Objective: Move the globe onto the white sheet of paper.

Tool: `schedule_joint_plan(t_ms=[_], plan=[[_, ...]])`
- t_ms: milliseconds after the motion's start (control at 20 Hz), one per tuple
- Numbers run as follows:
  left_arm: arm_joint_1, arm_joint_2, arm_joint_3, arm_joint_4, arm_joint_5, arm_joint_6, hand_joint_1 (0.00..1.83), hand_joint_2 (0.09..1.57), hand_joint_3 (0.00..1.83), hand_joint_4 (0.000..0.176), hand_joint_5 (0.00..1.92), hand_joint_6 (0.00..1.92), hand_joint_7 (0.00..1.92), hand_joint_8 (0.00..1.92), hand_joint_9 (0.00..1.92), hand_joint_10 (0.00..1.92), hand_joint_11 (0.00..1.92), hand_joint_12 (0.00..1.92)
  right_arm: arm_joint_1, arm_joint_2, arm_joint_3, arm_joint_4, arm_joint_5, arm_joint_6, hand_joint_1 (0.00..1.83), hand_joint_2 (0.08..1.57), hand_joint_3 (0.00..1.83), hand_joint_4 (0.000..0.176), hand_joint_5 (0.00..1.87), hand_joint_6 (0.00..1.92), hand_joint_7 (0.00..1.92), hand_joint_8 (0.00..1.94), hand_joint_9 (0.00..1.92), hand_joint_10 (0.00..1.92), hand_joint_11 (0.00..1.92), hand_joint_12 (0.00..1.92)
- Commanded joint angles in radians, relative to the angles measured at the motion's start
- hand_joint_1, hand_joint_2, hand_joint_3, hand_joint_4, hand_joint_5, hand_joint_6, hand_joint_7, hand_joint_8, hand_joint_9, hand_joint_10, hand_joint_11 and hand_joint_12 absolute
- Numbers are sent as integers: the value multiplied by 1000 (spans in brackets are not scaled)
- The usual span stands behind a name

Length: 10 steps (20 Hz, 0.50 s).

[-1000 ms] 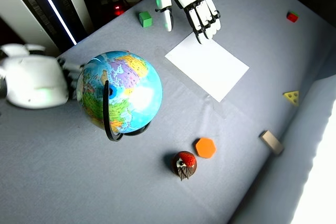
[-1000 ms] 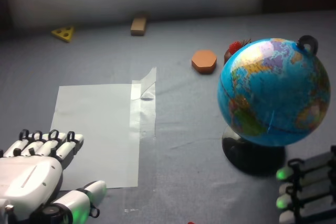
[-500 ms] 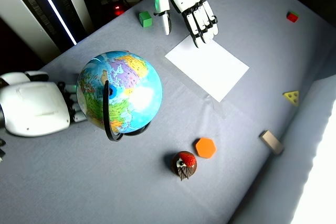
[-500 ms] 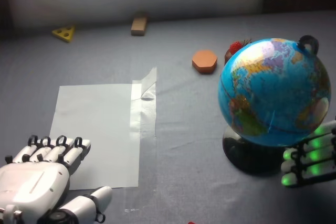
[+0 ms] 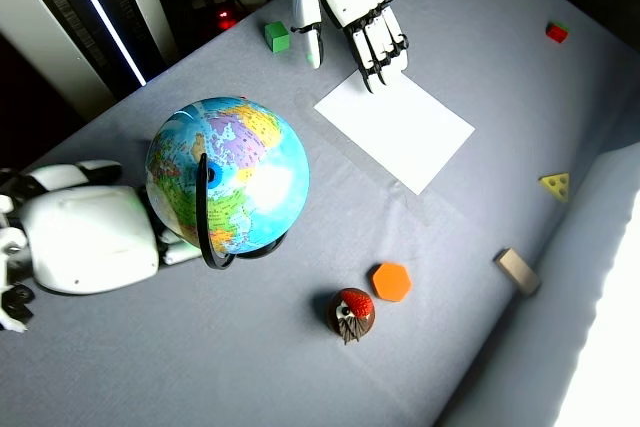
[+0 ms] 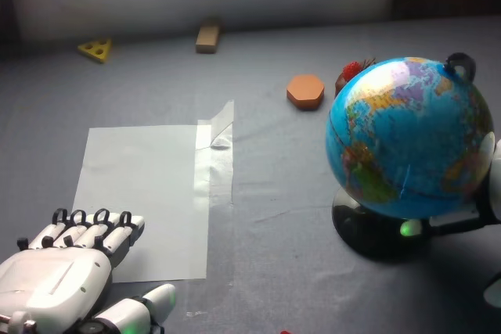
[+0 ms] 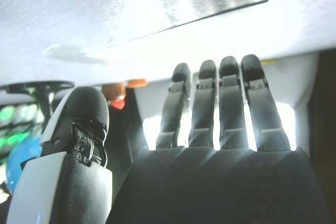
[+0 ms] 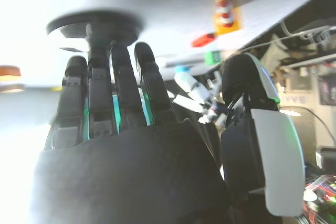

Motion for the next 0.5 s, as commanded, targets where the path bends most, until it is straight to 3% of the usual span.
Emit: schedule_joint_plan(t_ms=[0, 450], plan=[[-2, 1, -2, 43, -83, -13, 0, 1261, 1, 42, 98, 0, 86, 0, 87, 0, 0, 256, 12, -3, 8, 44, 16, 5, 0, 1184, 0, 0, 150, 0, 164, 12, 134, 8, 22, 21], [-6, 20, -5, 40, -78, -24, 0, 1263, 1, 43, 73, 0, 48, 0, 65, 1, 0, 116, 13, -54, 33, 44, -18, -17, 0, 1179, 0, 0, 129, 5, 138, 7, 123, 2, 0, 3]])
